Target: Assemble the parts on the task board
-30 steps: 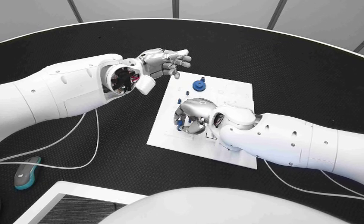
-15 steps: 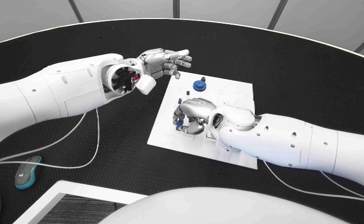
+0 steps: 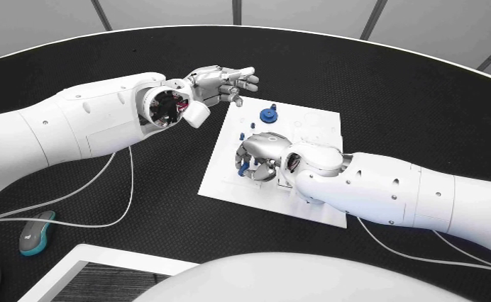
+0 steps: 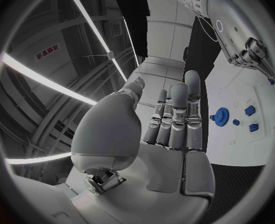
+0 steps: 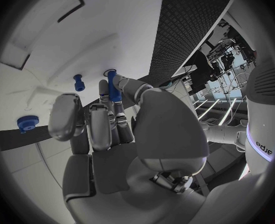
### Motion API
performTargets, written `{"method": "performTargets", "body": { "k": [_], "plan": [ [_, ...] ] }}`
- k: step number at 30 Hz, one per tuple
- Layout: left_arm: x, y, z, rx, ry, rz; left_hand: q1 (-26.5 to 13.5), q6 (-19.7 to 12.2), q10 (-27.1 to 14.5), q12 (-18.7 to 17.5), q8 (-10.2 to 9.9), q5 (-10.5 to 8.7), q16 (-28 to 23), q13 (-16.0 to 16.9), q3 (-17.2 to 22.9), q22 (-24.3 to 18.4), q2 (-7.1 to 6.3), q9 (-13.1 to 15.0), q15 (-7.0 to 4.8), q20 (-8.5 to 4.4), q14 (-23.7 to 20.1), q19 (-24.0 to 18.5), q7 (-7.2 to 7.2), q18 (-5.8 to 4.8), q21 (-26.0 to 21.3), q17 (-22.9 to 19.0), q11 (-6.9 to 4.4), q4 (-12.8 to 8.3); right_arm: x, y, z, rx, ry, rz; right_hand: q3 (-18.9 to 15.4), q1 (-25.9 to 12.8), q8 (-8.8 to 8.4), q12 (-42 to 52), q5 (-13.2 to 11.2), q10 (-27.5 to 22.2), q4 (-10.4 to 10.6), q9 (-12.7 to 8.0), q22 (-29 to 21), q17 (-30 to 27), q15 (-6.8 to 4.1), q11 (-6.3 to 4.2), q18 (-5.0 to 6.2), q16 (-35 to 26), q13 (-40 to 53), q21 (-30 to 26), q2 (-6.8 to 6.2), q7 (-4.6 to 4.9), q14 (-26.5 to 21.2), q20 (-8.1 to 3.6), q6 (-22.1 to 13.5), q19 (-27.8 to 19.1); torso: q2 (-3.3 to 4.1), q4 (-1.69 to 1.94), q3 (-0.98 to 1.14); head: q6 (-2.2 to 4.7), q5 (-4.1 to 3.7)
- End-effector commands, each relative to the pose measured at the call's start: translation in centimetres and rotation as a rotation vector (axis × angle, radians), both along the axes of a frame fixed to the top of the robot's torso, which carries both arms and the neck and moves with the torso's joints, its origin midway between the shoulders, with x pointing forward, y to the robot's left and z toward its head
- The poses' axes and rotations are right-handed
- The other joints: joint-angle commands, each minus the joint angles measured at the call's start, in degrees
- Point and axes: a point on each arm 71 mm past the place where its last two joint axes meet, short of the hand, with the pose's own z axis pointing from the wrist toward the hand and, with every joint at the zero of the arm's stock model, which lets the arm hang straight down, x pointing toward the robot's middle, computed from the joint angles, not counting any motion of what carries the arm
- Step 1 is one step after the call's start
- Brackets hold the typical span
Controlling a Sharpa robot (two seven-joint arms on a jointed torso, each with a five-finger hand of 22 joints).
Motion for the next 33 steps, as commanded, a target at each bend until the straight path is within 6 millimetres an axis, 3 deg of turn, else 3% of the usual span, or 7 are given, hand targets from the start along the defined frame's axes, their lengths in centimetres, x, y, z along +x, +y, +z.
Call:
{"method": "performTargets", "body": {
  "k": [1,33],
  "plan": [
    [0.00,0.01,-0.01,0.000,0.001,-0.001,0.32,-0.30,-0.31,0.25,0.40,-0.25,0.31,0.08,-0.26,-0.09,0.46,-0.01,0.13,0.24,-0.37,0.18,-0.04,0.40,-0.35,-0.08,0.11,-0.06,0.00,-0.10,0.01,-0.002,-0.003,-0.002,0.17,-0.05,0.17,0.18,0.20,0.51,-0.15,0.07,0.01,0.01,-0.06,-0.11,0.39,0.05,-0.08,-0.18,0.50,0.16,2.90,-0.17,0.25,0.30,0.02,-0.01,0.06,0.00,0.08],
    [-0.02,-0.03,-0.07,0.004,0.007,-0.007,0.31,-0.33,-0.38,0.29,0.42,-0.25,0.32,0.09,-0.48,-0.11,0.53,-0.01,0.14,0.25,-0.41,0.17,-0.03,0.39,-0.38,-0.09,0.13,0.15,-0.30,0.21,0.00,-0.041,-0.016,0.010,-0.08,-0.48,0.28,-0.11,-0.16,0.62,-0.26,0.30,0.01,-0.06,-0.01,-0.09,0.41,0.02,0.10,-0.26,0.25,0.18,2.87,-0.11,0.28,0.27,-0.03,0.01,-0.04,0.00,0.07]
  ]
}}
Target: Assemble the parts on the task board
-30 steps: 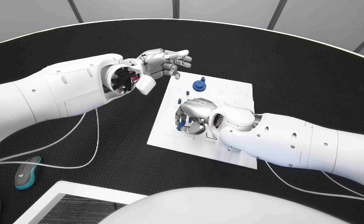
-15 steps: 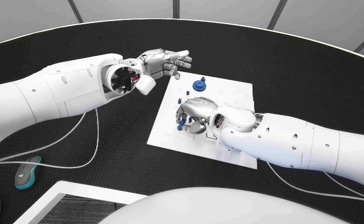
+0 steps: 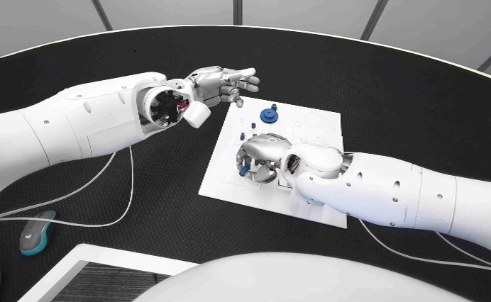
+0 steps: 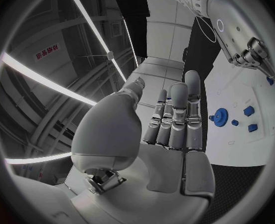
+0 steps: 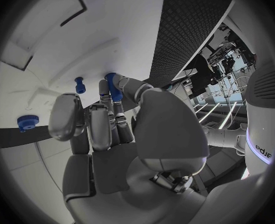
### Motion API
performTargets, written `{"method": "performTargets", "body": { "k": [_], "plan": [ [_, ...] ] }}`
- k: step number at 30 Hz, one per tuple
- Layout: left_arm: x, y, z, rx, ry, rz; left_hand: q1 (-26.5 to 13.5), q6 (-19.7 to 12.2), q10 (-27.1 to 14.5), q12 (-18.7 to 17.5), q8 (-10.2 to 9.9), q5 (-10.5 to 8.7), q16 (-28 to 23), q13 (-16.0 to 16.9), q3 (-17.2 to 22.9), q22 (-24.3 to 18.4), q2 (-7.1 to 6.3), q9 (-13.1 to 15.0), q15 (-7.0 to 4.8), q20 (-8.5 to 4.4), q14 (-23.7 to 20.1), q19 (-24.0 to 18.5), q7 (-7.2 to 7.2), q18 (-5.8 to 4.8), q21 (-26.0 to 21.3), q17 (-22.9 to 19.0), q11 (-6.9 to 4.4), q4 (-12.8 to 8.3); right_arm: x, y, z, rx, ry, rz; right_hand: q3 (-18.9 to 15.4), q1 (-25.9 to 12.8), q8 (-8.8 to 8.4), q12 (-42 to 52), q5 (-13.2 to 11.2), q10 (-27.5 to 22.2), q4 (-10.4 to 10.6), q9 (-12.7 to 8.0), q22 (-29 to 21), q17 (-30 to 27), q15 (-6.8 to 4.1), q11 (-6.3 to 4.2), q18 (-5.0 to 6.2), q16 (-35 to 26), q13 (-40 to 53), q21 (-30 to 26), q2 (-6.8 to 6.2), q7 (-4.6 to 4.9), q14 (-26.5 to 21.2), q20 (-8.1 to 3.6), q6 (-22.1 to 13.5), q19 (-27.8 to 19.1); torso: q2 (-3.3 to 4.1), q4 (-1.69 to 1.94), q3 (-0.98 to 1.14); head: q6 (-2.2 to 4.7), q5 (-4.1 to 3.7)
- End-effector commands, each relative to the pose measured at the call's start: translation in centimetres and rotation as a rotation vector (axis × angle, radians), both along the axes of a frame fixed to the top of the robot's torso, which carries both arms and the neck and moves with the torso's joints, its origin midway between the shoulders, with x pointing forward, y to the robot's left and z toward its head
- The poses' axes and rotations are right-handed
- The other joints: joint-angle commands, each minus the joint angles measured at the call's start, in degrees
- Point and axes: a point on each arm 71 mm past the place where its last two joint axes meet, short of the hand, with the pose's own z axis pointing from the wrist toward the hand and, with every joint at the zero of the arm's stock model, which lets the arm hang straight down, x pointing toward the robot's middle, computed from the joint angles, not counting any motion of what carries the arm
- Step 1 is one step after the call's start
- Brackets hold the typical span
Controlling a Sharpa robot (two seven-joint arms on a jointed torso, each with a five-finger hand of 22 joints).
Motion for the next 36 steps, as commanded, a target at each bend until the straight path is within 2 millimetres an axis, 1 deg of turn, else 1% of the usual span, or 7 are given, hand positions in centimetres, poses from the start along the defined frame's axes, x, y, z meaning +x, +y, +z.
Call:
{"method": "performTargets", "body": {
  "k": [1,14,19,23,27,32,36],
  "plan": [
    [0.00,0.00,0.00,0.000,0.000,0.000,0.07,-0.34,-0.38,0.29,0.18,-0.25,0.32,0.09,-0.30,-0.07,0.29,-0.01,0.14,0.25,-0.41,0.17,-0.03,0.39,-0.38,-0.05,0.13,-0.04,0.00,0.06,0.02,-0.004,-0.008,-0.001,-0.17,-0.30,0.42,-0.13,-0.32,0.45,0.00,0.18,0.00,-0.03,-0.01,0.08,0.39,0.04,0.06,-0.17,0.21,0.06,2.87,-0.11,0.37,0.29,0.01,0.01,0.00,0.00,-0.01],
    [0.01,-0.08,-0.03,0.001,0.003,-0.005,0.07,-0.34,-0.38,0.29,0.18,-0.25,0.32,0.09,-0.30,-0.07,0.29,-0.01,0.14,0.25,-0.41,0.17,-0.03,0.39,-0.38,-0.05,0.13,-0.04,-0.13,0.39,0.31,0.018,-0.030,0.003,-0.58,-0.74,0.06,-0.78,-0.58,-0.19,-0.05,0.19,-0.10,-0.12,0.11,0.26,0.42,-0.01,0.10,-0.41,-0.16,0.21,2.84,-0.03,-0.33,0.20,0.02,-0.01,0.06,0.00,-0.03],
    [0.03,-0.08,-0.04,0.002,0.003,-0.004,0.08,-0.36,-0.42,0.31,0.19,-0.25,0.33,0.09,-0.41,-0.08,0.35,-0.02,0.15,0.26,-0.44,0.16,-0.02,0.39,-0.40,-0.06,0.14,0.09,-0.07,0.32,0.29,0.019,-0.032,0.002,-0.98,-2.02,-1.09,-3.59,0.15,-4.62,0.35,-0.14,-0.45,-0.37,1.17,1.63,0.43,-0.12,-0.80,-1.10,-1.06,1.11,2.76,0.66,-2.18,-0.05,0.00,-0.04,0.05,0.00,-0.02],
    [0.04,-0.09,-0.04,0.002,0.004,-0.004,0.08,-0.36,-0.42,0.31,0.19,-0.25,0.33,0.09,-0.41,-0.08,0.35,-0.02,0.15,0.26,-0.44,0.16,-0.02,0.39,-0.40,-0.06,0.14,0.09,-0.02,0.26,0.28,0.019,-0.033,0.002,-1.15,-2.37,-1.17,-3.92,0.08,-5.31,0.40,-0.16,-0.65,-0.53,1.40,1.87,0.50,-0.21,-0.99,-1.47,-1.47,1.24,2.70,0.88,-2.28,-0.16,0.01,-0.03,0.05,0.00,-0.03],
    [0.06,-0.09,-0.05,0.002,0.004,-0.004,0.08,-0.36,-0.42,0.31,0.19,-0.25,0.33,0.09,-0.41,-0.08,0.35,-0.02,0.15,0.26,-0.44,0.16,-0.02,0.39,-0.40,-0.06,0.14,0.09,0.01,0.24,0.24,0.016,-0.032,0.002,-1.16,-2.91,-1.60,-4.88,0.12,-7.41,0.53,-0.32,-1.48,-0.92,1.85,2.44,0.75,-0.45,-1.61,-2.80,-2.09,1.58,2.56,1.31,-2.85,-0.56,-0.04,-0.02,0.05,0.00,-0.08],
    [0.08,-0.06,-0.06,0.003,0.004,-0.003,0.09,-0.38,-0.45,0.32,0.19,-0.25,0.33,0.09,-0.47,-0.09,0.38,-0.02,0.16,0.27,-0.46,0.15,-0.01,0.39,-0.41,-0.07,0.14,0.14,0.03,0.21,0.20,0.014,-0.030,0.004,-1.12,-3.45,-2.61,-5.35,0.10,-9.27,0.64,-0.74,-2.49,-1.43,2.28,2.95,1.06,-0.79,-2.35,-4.41,-2.86,2.00,2.37,1.76,-4.14,-1.02,0.01,0.00,0.03,0.00,-0.11],
    [0.09,-0.05,-0.06,0.004,0.004,-0.002,0.09,-0.38,-0.45,0.32,0.19,-0.25,0.33,0.09,-0.47,-0.09,0.38,-0.02,0.16,0.27,-0.46,0.15,-0.01,0.39,-0.41,-0.07,0.14,0.14,0.03,0.20,0.18,0.013,-0.029,0.006,-1.14,-3.53,-2.78,-5.32,0.11,-9.54,0.65,-0.81,-2.68,-1.63,2.33,3.01,1.12,-0.93,-2.48,-4.69,-3.01,2.05,2.30,1.84,-4.32,-1.09,-0.02,0.01,0.03,0.00,-0.11]
  ]
}}
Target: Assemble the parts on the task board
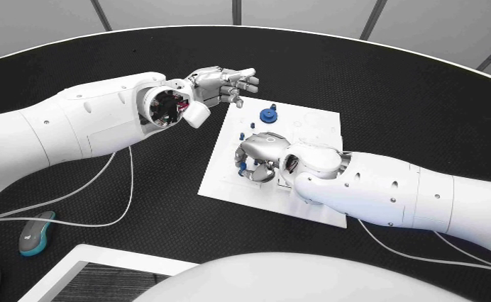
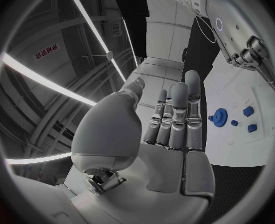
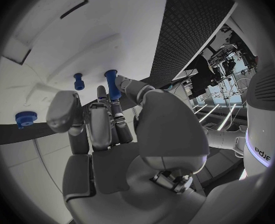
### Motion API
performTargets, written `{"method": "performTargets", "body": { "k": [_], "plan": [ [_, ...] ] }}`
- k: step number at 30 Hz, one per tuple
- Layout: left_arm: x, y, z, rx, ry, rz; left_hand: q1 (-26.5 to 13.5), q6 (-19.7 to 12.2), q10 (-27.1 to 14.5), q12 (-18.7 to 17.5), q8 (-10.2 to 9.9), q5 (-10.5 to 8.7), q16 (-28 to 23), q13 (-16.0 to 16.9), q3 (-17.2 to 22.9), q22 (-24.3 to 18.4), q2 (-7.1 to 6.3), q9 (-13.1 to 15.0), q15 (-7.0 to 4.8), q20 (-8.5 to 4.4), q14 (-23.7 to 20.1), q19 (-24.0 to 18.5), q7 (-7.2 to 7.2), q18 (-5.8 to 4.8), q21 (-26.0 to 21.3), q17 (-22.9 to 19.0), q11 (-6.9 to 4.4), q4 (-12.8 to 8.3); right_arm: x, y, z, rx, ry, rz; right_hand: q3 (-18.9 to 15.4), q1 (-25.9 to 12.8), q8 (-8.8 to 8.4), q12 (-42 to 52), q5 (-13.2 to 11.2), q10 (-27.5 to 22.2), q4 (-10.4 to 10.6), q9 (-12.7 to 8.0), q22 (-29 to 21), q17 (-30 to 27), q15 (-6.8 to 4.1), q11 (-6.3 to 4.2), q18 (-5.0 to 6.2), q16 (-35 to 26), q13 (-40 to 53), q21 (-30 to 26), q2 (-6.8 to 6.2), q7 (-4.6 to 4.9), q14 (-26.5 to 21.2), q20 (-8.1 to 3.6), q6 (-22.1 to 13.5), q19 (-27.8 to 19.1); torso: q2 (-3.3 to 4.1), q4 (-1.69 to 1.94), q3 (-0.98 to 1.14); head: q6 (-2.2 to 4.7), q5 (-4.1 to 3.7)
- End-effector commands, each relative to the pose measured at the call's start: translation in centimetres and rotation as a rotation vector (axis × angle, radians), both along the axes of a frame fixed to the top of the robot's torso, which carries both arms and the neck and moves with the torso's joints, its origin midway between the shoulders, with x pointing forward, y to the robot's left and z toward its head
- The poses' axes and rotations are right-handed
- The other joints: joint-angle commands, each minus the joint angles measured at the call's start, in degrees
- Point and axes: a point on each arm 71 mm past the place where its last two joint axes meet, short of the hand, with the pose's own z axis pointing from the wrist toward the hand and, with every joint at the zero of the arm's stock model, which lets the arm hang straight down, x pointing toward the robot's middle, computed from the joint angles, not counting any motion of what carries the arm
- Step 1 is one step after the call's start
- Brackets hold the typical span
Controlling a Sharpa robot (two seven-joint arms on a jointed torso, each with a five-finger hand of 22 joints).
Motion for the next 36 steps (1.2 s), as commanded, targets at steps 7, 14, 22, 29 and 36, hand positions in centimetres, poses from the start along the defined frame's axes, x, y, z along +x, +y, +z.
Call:
{"method": "performTargets", "body": {
  "k": [7,14,22,29,36],
  "plan": [
    [0.0,0.0,0.0,0.001,0.000,0.002,0.10,-0.39,-0.46,0.32,0.19,-0.25,0.33,0.05,-0.35,-0.05,0.38,-0.02,-0.05,0.27,-0.26,0.15,-0.01,0.40,-0.18,-0.08,0.14,0.02,-0.1,0.0,0.1,0.010,-0.005,0.006,-0.45,-0.13,-1.49,-0.18,0.17,-1.68,0.09,-0.58,-0.57,-0.29,0.46,0.21,1.28,-0.36,-0.68,-1.07,-1.30,0.03,2.22,0.60,-2.03,-0.20,0.00,0.01,0.01,0.00,0.02],
    [0.0,0.2,0.0,0.002,0.000,0.004,0.11,-0.41,-0.49,0.33,0.19,-0.25,0.33,0.05,-0.41,-0.06,0.40,-0.02,-0.04,0.27,-0.28,0.14,0.00,0.40,-0.19,-0.09,0.15,0.08,-0.4,-0.3,0.5,0.040,-0.019,0.011,-2.38,-0.77,-4.12,0.31,0.95,-4.11,0.04,-1.58,-2.50,-0.78,0.32,0.03,1.81,-0.63,-1.66,-3.92,-2.81,-1.45,2.02,0.60,-6.25,-0.70,0.06,0.01,0.04,0.00,0.04],
    [0.0,0.5,0.0,0.003,0.000,0.010,0.11,-0.41,-0.49,0.33,0.19,-0.25,0.33,0.05,-0.41,-0.06,0.40,-0.02,-0.04,0.27,-0.28,0.14,0.00,0.40,-0.19,-0.09,0.15,0.08,-1.4,-2.0,2.0,0.153,-0.080,0.004,-10.75,-0.32,-6.56,1.30,-0.98,-9.91,1.08,-2.58,-9.29,-3.99,1.01,0.89,3.24,-2.91,-2.78,-13.47,-2.70,-3.57,0.64,1.18,-10.46,-2.24,0.00,-0.06,0.10,0.00,0.02],
    [0.0,0.7,0.0,0.004,-0.002,0.016,0.11,-0.41,-0.49,0.33,0.19,-0.25,0.33,0.05,-0.41,-0.06,0.40,-0.02,-0.04,0.27,-0.28,0.14,0.00,0.40,-0.19,-0.09,0.15,0.08,-2.6,-5.6,3.7,0.309,-0.084,-0.061,-14.96,0.37,-5.22,6.59,-0.15,-3.89,2.62,-2.31,-9.65,-4.41,-0.32,-0.84,3.20,-2.94,-1.91,-13.44,-0.95,-1.00,0.93,0.19,-7.03,-1.07,-0.28,-0.18,0.04,0.00,-0.42],
    [0.2,1.1,0.0,0.003,-0.008,0.029,0.15,-0.44,-0.54,0.35,0.19,-0.24,0.33,0.05,-0.52,-0.07,0.45,-0.03,-0.03,0.28,-0.32,0.13,0.02,0.40,-0.22,-0.10,0.17,0.17,-2.7,-12.8,4.2,0.388,0.064,-0.325,-14.40,-2.67,-0.75,18.45,1.69,14.54,5.84,-1.19,-3.13,-1.05,-2.86,-4.02,1.51,-0.26,4.97,-3.84,-1.64,-2.58,2.41,-1.96,0.57,1.87,-1.01,-0.92,0.30,0.00,-2.39]
  ]
}}
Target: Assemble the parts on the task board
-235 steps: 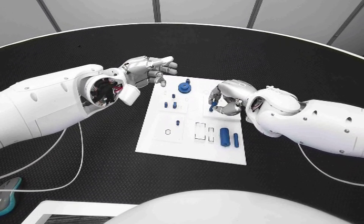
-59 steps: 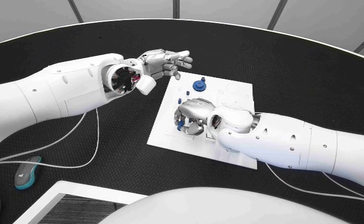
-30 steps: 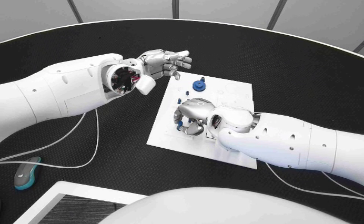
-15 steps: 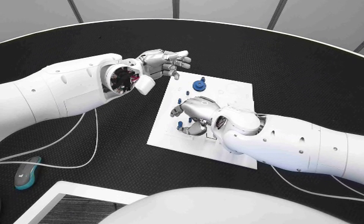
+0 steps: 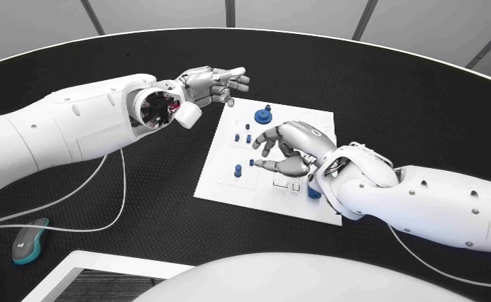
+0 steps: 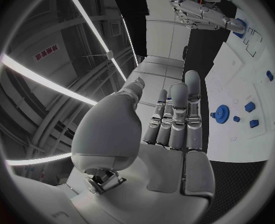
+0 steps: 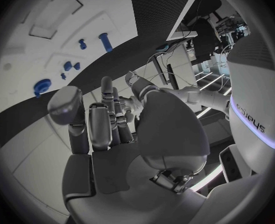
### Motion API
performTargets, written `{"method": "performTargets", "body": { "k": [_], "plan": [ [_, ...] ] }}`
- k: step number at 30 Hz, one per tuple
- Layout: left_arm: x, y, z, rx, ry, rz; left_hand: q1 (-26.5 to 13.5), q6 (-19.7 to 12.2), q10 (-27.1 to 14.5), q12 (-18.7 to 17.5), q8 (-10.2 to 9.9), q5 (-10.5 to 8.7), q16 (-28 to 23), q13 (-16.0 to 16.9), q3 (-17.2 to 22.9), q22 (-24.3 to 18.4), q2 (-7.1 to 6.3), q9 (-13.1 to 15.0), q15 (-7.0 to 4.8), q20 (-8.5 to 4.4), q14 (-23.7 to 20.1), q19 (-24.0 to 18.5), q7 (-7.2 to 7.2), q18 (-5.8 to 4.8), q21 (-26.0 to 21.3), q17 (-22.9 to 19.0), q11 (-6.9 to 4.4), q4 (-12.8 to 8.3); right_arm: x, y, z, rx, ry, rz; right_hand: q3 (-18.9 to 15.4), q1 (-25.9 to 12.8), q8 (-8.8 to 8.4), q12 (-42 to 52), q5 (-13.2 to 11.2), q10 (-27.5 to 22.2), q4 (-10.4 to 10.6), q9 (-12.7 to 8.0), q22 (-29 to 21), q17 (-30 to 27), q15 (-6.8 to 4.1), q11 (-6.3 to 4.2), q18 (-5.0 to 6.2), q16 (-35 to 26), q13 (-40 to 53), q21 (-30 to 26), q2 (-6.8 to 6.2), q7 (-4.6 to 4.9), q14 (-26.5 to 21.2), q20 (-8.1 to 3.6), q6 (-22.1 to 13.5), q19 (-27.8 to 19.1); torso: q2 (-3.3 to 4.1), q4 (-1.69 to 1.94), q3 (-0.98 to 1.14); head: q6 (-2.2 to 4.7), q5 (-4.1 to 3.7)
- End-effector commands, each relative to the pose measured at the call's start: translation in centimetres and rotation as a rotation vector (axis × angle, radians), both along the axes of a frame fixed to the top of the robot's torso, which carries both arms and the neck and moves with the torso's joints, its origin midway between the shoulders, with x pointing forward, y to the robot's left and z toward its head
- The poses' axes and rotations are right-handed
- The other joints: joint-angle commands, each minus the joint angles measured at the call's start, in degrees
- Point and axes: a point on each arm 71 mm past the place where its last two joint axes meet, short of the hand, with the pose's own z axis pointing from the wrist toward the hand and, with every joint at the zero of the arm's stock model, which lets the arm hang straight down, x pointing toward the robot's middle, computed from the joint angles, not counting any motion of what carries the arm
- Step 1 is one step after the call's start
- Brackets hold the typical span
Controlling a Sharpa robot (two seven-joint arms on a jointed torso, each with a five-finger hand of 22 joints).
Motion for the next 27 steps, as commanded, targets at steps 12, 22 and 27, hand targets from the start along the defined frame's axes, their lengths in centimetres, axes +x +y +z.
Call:
{"method": "performTargets", "body": {
  "k": [12,22,27],
  "plan": [
    [0.0,1.3,-0.4,-0.014,0.014,0.035,0.21,-0.44,-0.34,0.38,0.21,-0.25,0.33,0.07,-0.35,-0.10,0.51,-0.02,-0.02,0.29,-0.34,0.12,0.01,0.40,-0.24,-0.06,-0.05,0.00,-0.8,-12.5,-0.9,-0.028,0.296,-0.478,-4.75,-4.18,9.78,62.15,3.92,12.05,9.22,7.93,12.39,11.92,-2.46,-2.68,-3.57,9.21,69.24,16.72,-1.75,-2.72,4.69,-2.42,-1.12,3.45,-1.39,-2.36,1.02,0.20,-7.88],
    [-0.1,1.2,-0.6,-0.024,0.019,0.031,0.22,-0.44,-0.34,0.39,0.22,-0.25,0.33,0.07,-0.36,-0.10,0.52,-0.02,-0.02,0.29,-0.35,0.12,0.01,0.40,-0.24,-0.06,-0.05,0.02,-1.6,-12.9,-2.7,-0.075,0.343,-0.585,-5.70,-4.39,10.70,64.59,5.71,13.33,10.78,9.22,14.00,13.73,-2.38,-2.65,-3.94,10.42,72.42,18.92,-1.75,-2.74,5.00,-2.32,-1.72,3.73,-1.46,-2.55,1.16,0.00,-8.87],
    [-0.2,1.3,-0.6,-0.024,0.020,0.032,0.22,-0.44,-0.34,0.39,0.22,-0.25,0.33,0.07,-0.36,-0.10,0.52,-0.02,-0.02,0.29,-0.35,0.12,0.01,0.40,-0.24,-0.06,-0.05,0.02,-1.8,-12.2,-3.8,-0.094,0.372,-0.591,-6.12,-4.74,10.87,64.69,5.67,13.35,11.34,9.47,14.20,13.93,-2.39,-2.66,-3.97,10.56,72.63,19.15,-1.86,-2.77,5.02,-2.31,-1.85,3.74,-1.38,-2.57,1.08,0.00,-8.87]
  ]
}}
